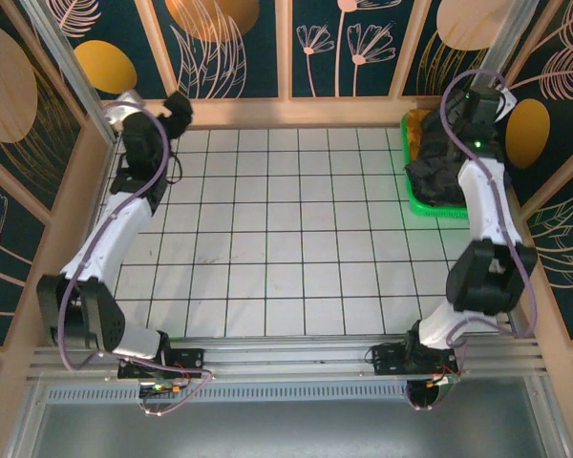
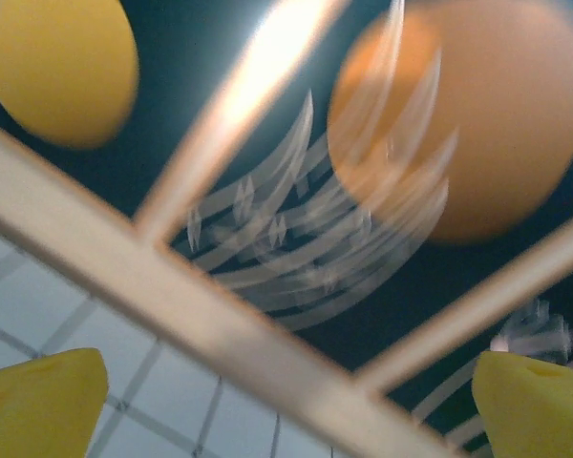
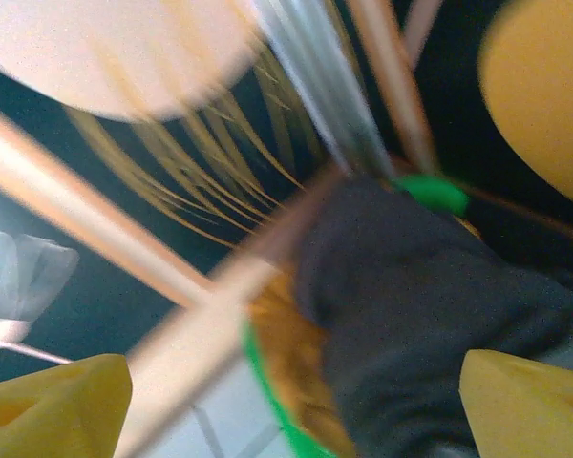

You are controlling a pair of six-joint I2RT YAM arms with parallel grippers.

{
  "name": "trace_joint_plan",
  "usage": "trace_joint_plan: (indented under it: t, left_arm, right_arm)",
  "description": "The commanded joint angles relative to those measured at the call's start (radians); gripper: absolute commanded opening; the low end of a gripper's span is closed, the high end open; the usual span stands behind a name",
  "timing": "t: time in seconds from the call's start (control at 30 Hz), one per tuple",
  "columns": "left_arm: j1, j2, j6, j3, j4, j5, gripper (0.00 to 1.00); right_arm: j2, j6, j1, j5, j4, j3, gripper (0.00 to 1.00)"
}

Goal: Fold and stack the t-shirts

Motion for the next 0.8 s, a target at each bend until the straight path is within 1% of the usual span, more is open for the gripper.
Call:
trace_joint_plan:
  t: [0.0, 0.1, 0.13, 0.17, 0.23, 0.3, 0.33, 0.4, 0.43, 0.5, 0.6, 0.73, 0.77]
  left_arm:
    - [-0.070, 0.067, -0.033, 0.051, -0.131, 0.228, 0.91]
    - [-0.135, 0.097, -0.009, 0.069, -0.149, 0.294, 0.85]
    - [-0.152, 0.099, -0.006, 0.067, -0.150, 0.300, 0.83]
    - [-0.169, 0.099, -0.005, 0.061, -0.147, 0.308, 0.80]
    - [-0.191, 0.094, -0.013, 0.046, -0.144, 0.321, 0.74]
    - [-0.199, 0.080, -0.023, 0.029, -0.138, 0.335, 0.65]
    - [-0.200, 0.073, -0.026, 0.022, -0.138, 0.334, 0.61]
    - [-0.202, 0.049, -0.028, 0.007, -0.136, 0.325, 0.53]
    - [-0.202, 0.041, -0.026, 0.001, -0.136, 0.320, 0.50]
    - [-0.202, 0.025, -0.024, -0.008, -0.139, 0.309, 0.48]
    - [-0.202, 0.019, -0.022, -0.010, -0.148, 0.300, 0.48]
    - [-0.203, 0.022, -0.034, -0.012, -0.156, 0.276, 0.45]
    - [-0.202, 0.022, -0.036, -0.011, -0.162, 0.264, 0.44]
  right_arm:
    - [0.155, 0.038, -0.055, -0.071, -0.284, 0.096, 0.89]
    - [0.296, 0.022, -0.075, -0.105, -0.335, 0.192, 0.88]
    - [0.332, 0.025, -0.080, -0.114, -0.346, 0.215, 0.86]
    - [0.365, 0.023, -0.085, -0.138, -0.347, 0.238, 0.81]
    - [0.406, 0.025, -0.091, -0.183, -0.344, 0.271, 0.59]
    - [0.381, 0.034, -0.086, -0.186, -0.321, 0.278, 0.26]
    - [0.342, 0.034, -0.077, -0.163, -0.289, 0.258, 0.17]
    - [0.211, 0.020, -0.046, -0.095, -0.173, 0.178, 0.04]
    - [0.156, 0.013, -0.031, -0.062, -0.127, 0.149, 0.00]
    - [0.050, -0.006, 0.005, 0.008, -0.061, 0.119, 0.00]
    - [-0.060, -0.044, 0.069, 0.090, 0.000, 0.120, 0.00]
    - [-0.158, -0.093, 0.184, 0.158, 0.072, 0.144, 0.00]
    - [-0.175, -0.107, 0.229, 0.175, 0.087, 0.155, 0.00]
